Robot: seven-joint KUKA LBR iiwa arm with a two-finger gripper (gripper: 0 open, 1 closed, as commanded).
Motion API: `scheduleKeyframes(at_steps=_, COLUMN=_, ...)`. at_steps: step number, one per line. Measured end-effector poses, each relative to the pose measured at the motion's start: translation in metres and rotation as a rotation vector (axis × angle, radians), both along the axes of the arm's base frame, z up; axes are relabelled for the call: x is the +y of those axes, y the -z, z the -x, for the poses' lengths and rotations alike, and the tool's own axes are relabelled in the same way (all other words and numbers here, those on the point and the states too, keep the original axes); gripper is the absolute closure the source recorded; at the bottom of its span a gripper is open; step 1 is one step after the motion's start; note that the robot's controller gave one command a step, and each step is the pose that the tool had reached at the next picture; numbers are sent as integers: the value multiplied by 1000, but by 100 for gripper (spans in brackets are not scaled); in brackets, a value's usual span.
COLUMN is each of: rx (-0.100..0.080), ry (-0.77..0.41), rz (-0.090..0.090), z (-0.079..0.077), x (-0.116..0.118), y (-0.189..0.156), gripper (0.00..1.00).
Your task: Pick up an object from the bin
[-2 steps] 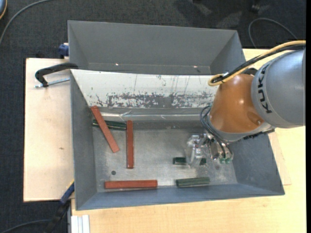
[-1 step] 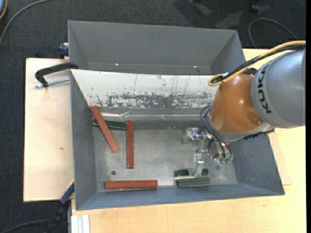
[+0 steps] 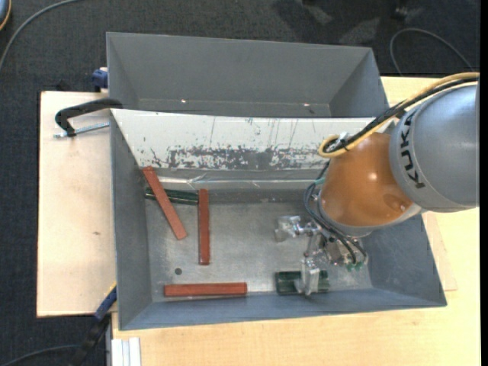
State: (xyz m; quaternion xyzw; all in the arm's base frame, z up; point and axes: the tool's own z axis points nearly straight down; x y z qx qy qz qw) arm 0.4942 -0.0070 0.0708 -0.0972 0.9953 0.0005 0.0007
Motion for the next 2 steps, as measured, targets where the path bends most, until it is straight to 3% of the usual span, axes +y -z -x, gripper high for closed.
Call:
scheduleKeyframes(at_steps=1, rx=-2, ry=0, rz=0, z=0, x=0, y=-1, gripper=100)
scheduleKeyframes(at_steps=2, rx=-2, ry=0, rz=0, z=0, x=0, y=0, gripper=0)
